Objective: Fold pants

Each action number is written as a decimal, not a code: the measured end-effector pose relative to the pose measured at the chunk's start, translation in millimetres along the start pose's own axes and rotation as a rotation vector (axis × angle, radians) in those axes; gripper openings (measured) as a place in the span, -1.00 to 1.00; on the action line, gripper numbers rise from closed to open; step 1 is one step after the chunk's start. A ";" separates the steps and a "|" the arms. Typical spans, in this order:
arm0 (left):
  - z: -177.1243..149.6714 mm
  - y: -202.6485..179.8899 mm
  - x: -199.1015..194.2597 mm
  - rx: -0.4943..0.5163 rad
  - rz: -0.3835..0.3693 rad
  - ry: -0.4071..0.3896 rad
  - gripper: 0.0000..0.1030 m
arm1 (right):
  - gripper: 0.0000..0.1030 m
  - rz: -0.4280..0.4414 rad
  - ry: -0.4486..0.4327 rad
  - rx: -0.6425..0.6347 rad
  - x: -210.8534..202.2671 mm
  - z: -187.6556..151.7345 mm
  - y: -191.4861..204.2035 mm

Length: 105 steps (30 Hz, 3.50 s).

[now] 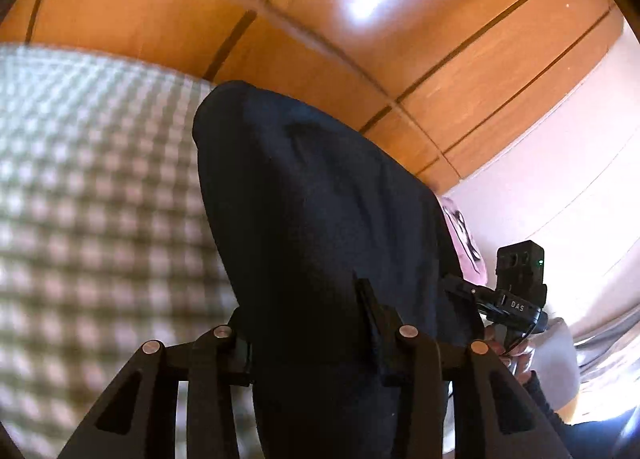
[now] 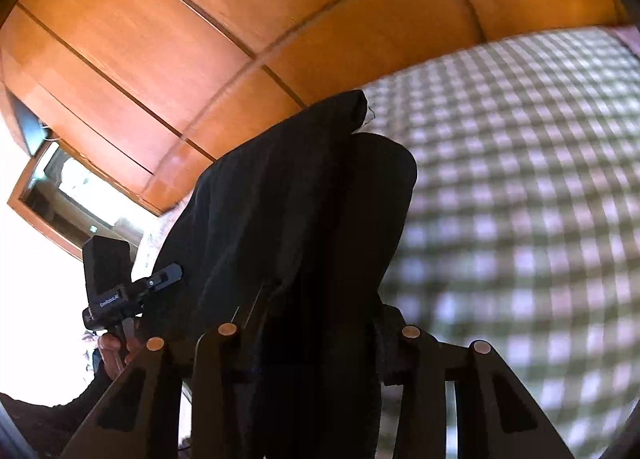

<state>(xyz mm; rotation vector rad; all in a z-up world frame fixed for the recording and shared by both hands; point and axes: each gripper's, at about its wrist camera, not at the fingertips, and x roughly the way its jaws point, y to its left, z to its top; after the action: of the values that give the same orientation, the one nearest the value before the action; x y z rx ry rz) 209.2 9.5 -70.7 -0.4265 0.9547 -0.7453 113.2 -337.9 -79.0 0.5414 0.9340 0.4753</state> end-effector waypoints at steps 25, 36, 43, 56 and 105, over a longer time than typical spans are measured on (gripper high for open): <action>99.4 89.6 72.0 -0.066 0.294 0.014 0.11 | 0.13 -0.215 0.025 -0.054 129.5 119.3 -17.9; 122.0 93.4 105.5 -0.016 0.498 -0.003 0.08 | -0.24 -0.406 -0.013 -0.133 150.8 129.4 -12.9; 113.2 98.0 97.7 -0.062 0.508 -0.038 0.14 | -0.06 -0.364 -0.052 -0.016 145.1 122.5 -35.8; 66.6 28.2 48.9 0.101 0.602 -0.180 0.13 | 0.10 -0.440 -0.144 -0.136 97.2 93.4 23.7; -76.2 -82.2 -49.0 0.182 0.670 -0.329 0.61 | 0.32 -0.664 -0.311 -0.289 38.1 -60.4 157.8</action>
<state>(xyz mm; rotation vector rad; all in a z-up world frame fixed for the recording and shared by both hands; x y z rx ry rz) 95.4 -11.0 -30.8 -0.0479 0.6489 -0.1383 58.3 -180.1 -33.5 0.0206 0.6767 -0.0784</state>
